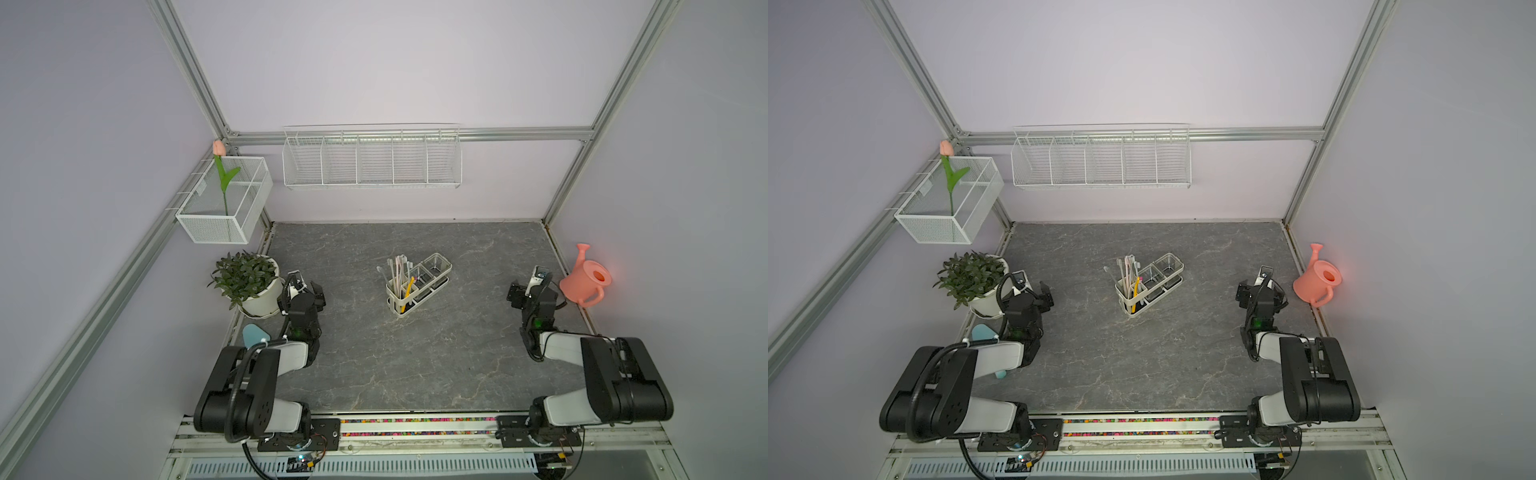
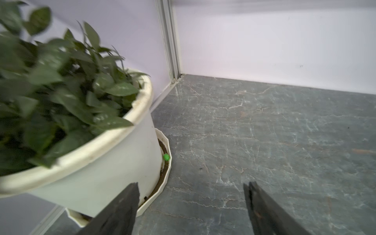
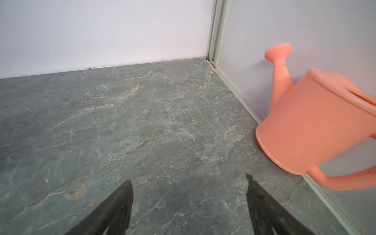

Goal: Place the toothbrush into the toothbrush holder
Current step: Reset both arms

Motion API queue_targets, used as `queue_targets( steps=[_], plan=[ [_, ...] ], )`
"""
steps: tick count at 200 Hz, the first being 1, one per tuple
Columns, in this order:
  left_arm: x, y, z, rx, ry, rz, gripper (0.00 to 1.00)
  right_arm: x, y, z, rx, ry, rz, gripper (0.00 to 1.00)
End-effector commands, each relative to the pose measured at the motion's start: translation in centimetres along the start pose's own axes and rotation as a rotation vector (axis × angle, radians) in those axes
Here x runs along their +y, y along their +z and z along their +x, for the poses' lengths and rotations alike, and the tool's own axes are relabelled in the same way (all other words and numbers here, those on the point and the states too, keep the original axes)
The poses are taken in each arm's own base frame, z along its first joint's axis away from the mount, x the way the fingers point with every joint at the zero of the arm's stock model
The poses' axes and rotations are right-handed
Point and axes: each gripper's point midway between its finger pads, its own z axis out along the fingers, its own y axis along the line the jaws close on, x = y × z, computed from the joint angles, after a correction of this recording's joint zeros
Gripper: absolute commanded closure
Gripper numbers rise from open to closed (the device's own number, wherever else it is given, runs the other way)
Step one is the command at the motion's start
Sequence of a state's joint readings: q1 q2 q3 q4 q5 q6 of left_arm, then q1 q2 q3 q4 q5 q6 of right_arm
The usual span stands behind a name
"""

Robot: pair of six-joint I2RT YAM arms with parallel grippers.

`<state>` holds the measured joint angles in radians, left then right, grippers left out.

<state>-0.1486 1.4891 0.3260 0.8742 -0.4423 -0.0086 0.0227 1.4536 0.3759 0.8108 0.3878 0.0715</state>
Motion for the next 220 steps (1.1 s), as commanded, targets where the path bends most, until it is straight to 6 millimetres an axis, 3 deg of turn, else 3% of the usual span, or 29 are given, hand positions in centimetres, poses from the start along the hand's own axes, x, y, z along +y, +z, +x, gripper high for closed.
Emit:
queue_targets(
  steps=[1,37,50,58,96,153,173,220],
  plan=[
    [-1.4,1.1,-1.5,-0.055,-0.005,0.072,0.16,0.8,0.2,-0.3,-0.018,-0.038,-0.036,0.11],
    [-1.0,1.6,-1.3,0.005,-0.014,0.059,0.17,3.4,1.0,0.3,0.027,-0.097,-0.169,0.11],
    [-1.1,1.6,-1.3,0.003,-0.016,0.061,0.11,3.6,0.8,0.4,0.022,-0.094,-0.194,0.11],
    [-1.0,1.6,-1.3,0.005,-0.015,0.060,0.00,3.5,0.5,0.8,0.005,-0.087,-0.202,0.11],
    [-1.0,1.6,-1.4,0.003,-0.015,0.059,0.00,1.3,-0.6,0.7,-0.102,-0.037,-0.087,0.11],
    [-1.0,1.6,-1.4,0.003,-0.016,0.058,0.01,3.4,-0.6,0.8,-0.092,-0.124,-0.134,0.11],
    [-1.0,1.6,-1.3,0.004,-0.015,0.057,0.01,3.3,-0.6,0.8,-0.086,-0.126,-0.129,0.11],
    [-1.0,1.6,-1.3,0.004,-0.016,0.058,0.01,4.1,-2.1,0.8,-0.155,-0.146,-0.183,0.11]
  ],
)
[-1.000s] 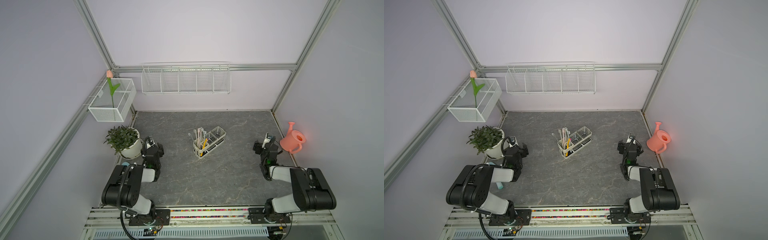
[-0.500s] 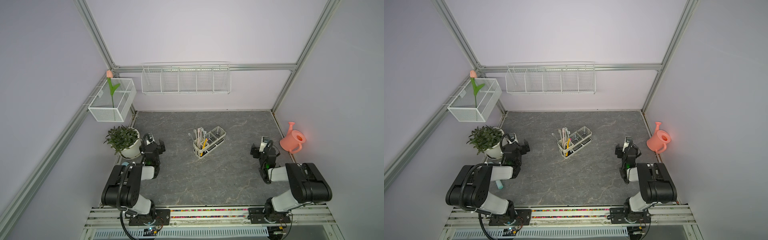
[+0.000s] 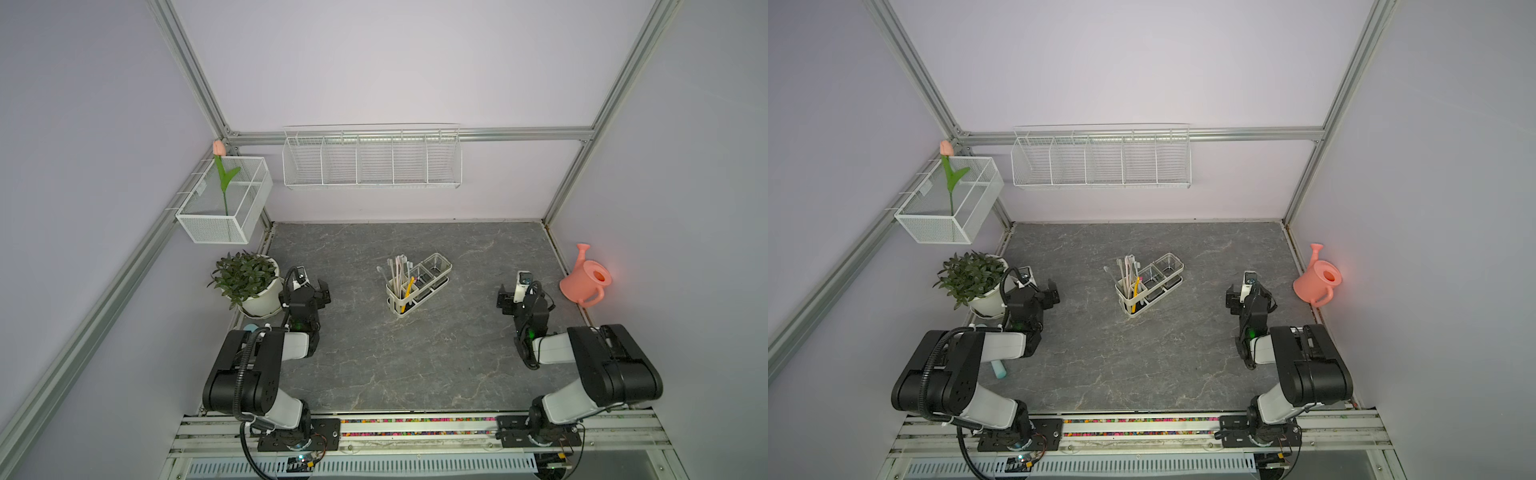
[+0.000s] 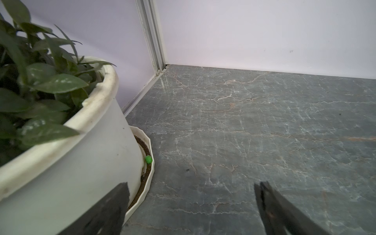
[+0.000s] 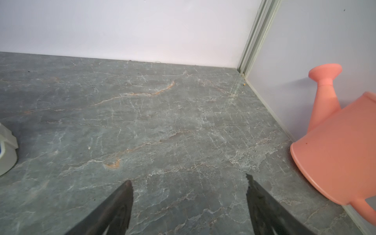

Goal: Place the toothbrush into the toothbrush holder
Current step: Reset both arms

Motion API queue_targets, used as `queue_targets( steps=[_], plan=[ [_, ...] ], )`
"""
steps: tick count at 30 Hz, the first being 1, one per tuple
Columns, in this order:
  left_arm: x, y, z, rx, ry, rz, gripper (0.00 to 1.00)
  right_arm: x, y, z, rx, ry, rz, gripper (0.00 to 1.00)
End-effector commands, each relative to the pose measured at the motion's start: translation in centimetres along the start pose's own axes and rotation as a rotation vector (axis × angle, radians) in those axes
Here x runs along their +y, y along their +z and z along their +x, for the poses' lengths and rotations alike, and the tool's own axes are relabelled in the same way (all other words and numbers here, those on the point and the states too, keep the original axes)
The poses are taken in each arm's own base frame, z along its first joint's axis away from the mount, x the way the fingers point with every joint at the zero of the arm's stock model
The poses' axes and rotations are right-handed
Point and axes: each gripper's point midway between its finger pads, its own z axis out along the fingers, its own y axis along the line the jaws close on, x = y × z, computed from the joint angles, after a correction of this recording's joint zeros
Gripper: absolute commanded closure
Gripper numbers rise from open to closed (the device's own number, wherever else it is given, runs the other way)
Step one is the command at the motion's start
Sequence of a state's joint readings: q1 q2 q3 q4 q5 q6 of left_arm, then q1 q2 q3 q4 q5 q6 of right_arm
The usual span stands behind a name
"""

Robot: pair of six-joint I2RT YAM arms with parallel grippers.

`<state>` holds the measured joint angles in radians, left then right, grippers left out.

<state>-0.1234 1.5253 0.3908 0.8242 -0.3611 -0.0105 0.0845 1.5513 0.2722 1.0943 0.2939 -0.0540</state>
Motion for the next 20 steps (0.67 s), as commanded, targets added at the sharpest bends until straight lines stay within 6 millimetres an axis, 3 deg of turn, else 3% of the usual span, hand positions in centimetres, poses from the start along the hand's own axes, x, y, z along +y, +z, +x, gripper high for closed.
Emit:
queue_targets(
  steps=[1,20],
  plan=[
    [0.1,0.1,-1.0,-0.022,-0.015,0.002,0.00,0.6,-0.8,-0.8,-0.073,-0.031,-0.029,0.11],
    [0.1,0.3,-0.9,-0.011,-0.017,0.004,0.01,0.2,0.6,-0.5,-0.001,-0.012,-0.018,0.11]
  ],
)
